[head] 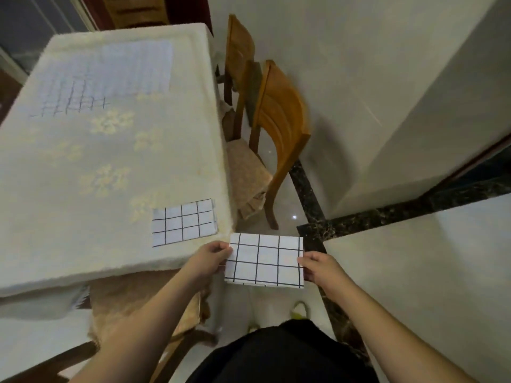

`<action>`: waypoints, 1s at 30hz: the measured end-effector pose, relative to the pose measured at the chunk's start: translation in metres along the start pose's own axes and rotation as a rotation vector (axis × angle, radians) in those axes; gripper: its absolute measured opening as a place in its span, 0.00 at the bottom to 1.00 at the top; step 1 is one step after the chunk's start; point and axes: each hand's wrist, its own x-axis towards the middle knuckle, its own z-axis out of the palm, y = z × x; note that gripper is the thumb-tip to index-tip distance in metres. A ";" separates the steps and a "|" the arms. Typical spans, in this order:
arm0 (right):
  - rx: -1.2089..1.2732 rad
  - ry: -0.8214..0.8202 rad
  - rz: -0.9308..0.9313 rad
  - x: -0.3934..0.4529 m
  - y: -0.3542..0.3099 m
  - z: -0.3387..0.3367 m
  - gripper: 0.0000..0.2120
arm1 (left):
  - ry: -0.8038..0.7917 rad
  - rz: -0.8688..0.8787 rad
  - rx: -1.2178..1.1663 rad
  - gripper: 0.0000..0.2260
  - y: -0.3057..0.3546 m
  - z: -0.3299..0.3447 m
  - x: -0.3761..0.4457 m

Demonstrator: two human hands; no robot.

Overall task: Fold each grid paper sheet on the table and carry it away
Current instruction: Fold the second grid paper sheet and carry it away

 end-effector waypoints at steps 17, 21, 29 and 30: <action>-0.264 -0.444 -0.003 0.101 -0.110 0.035 0.08 | 0.422 -0.115 -0.155 0.08 0.018 -0.015 0.023; -0.336 -0.483 0.014 0.108 -0.117 0.055 0.09 | 0.516 -0.141 -0.146 0.11 0.007 -0.031 0.029; -0.432 -0.493 0.010 0.117 -0.126 0.100 0.07 | 0.533 -0.123 -0.127 0.09 -0.008 -0.074 0.047; -0.445 -0.484 0.007 0.118 -0.127 0.107 0.07 | 0.518 -0.121 -0.130 0.09 -0.010 -0.082 0.050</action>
